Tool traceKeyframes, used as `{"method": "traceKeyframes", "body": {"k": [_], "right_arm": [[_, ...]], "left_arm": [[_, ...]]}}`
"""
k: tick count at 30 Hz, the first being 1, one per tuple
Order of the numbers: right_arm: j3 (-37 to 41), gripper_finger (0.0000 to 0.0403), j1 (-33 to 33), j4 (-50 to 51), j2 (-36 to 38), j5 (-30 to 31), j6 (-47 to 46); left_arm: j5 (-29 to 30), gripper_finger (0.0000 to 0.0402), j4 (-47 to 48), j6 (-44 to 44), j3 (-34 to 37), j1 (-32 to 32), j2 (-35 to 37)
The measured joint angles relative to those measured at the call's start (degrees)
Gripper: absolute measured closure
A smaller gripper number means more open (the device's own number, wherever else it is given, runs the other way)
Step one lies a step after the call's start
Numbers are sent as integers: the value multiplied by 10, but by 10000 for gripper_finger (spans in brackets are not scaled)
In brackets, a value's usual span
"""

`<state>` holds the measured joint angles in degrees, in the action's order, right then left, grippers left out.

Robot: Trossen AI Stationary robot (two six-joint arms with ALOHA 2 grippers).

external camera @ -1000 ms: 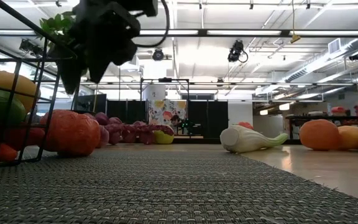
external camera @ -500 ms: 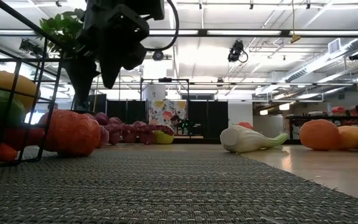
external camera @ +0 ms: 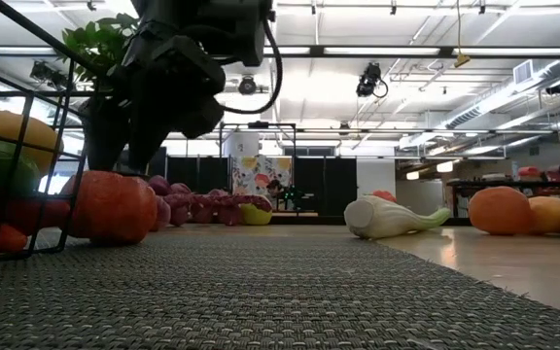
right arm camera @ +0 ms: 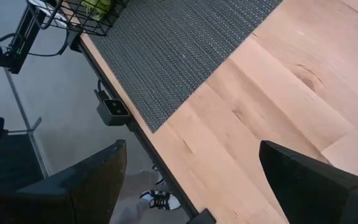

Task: Build produce basket
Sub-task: Put the bottom orange pumpkin into the wire basket

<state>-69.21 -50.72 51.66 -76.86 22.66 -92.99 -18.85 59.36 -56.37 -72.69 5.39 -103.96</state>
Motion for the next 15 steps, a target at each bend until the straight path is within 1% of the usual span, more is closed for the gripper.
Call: {"method": "traceKeyframes", "body": {"k": [9,15], "right_arm": [[0,34,-10,7,0,4,-15],[0,34,-11,9,0,4,-20]], "left_arm": [[-18,47,0,5,-3,8,-43],[-4,49,-10,4,-3,8,-46]]}}
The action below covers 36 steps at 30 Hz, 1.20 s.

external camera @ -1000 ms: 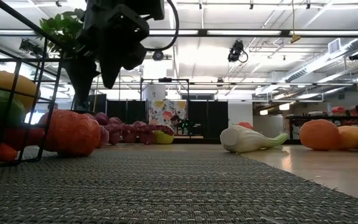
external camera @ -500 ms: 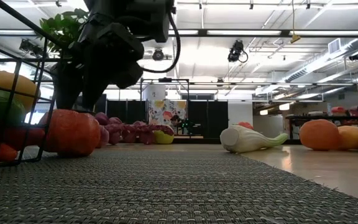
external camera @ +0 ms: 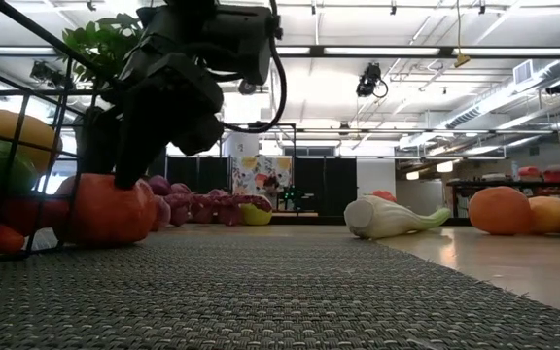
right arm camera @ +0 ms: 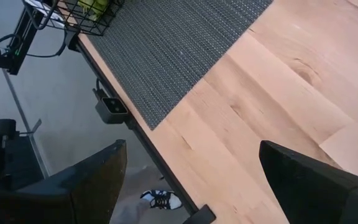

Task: Build produce basket
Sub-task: Put the bottom orange pumpkin into the wire basket

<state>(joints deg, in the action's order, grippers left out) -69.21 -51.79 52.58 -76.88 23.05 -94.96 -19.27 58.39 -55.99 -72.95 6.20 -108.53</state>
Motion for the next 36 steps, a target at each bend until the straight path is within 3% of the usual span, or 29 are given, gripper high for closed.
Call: {"method": "traceKeyframes", "body": {"k": [10,18,26,32,36], "right_arm": [[0,37,2,24,0,1,1],[0,46,2,47,0,3,-5],[0,55,1,47,0,-7,-10],[0,55,1,50,0,-7,-6],[0,55,1,50,0,-5,-5]], "left_arm": [[3,80,5,24,-10,-21,2],[36,118,-2,54,-72,-38,0],[29,118,97,107,-227,-51,0],[43,118,212,149,-373,-25,2],[54,118,272,168,-426,2,2]]}}
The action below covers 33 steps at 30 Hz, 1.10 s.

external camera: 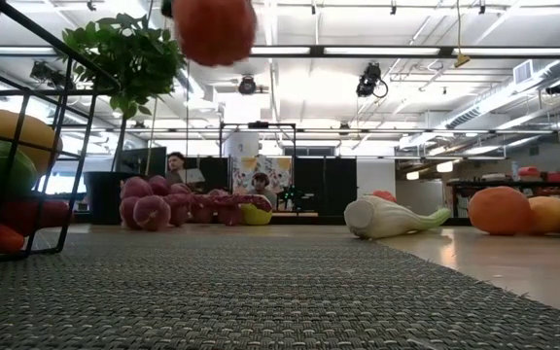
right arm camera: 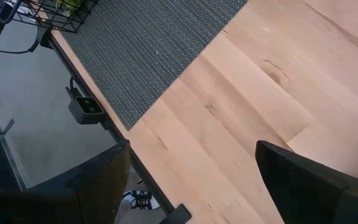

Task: Build produce basket
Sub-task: Put the bottom orange pumpkin into the wire basket

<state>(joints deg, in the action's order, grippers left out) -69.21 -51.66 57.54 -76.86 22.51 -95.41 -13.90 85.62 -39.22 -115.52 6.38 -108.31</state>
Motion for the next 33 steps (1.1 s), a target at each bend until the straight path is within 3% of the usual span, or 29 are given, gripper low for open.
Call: {"method": "traceKeyframes", "body": {"k": [4,16,25,33], "right_arm": [[0,55,0,0,0,2,-2],[0,55,0,0,0,5,-1],[0,55,0,2,0,4,7],[0,55,0,4,0,-9,-11]], "left_arm": [[7,118,46,0,-20,39,0],[59,118,44,-23,-3,156,28],[82,118,34,-86,165,215,142],[69,118,-113,-132,342,262,241]]}}
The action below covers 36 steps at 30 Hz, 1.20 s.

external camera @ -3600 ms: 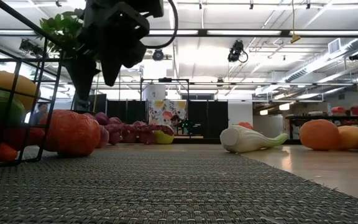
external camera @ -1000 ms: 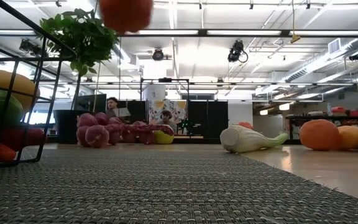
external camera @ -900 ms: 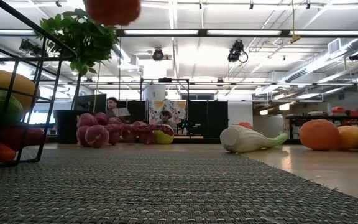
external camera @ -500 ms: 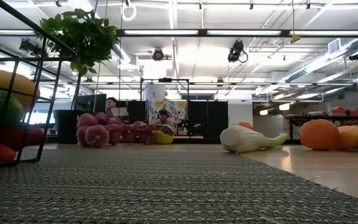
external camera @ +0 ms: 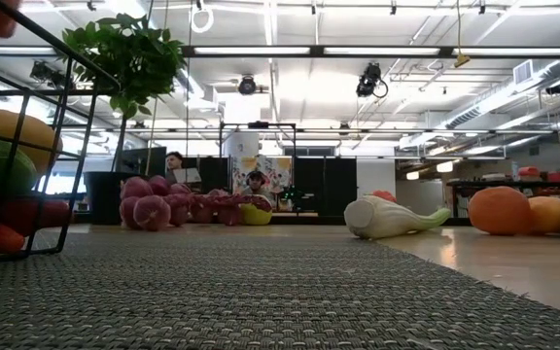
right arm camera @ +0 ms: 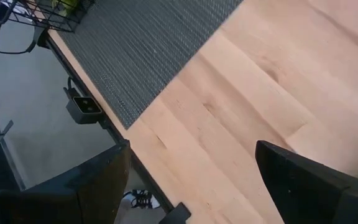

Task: Build produce basket
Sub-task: Put the bottom orange pumpkin into the wire basket, then put the green lime into the wire basket

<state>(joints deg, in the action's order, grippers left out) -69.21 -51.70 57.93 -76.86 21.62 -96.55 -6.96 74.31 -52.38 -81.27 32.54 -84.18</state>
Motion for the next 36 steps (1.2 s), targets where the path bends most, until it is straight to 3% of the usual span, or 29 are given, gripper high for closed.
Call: {"method": "traceKeyframes", "body": {"k": [7,13,22,29,36], "right_arm": [[0,55,0,35,0,-29,-56],[1,55,0,137,0,-120,-147],[57,26,2,141,0,-208,-188],[119,5,2,105,0,-251,-203],[169,4,4,97,0,-291,-181]], "left_arm": [[-3,100,-24,3,26,-3,15],[-1,54,10,65,25,-6,15],[28,13,25,154,25,-6,69],[99,10,-15,138,25,-6,129],[102,10,-95,99,24,-6,142]]}}
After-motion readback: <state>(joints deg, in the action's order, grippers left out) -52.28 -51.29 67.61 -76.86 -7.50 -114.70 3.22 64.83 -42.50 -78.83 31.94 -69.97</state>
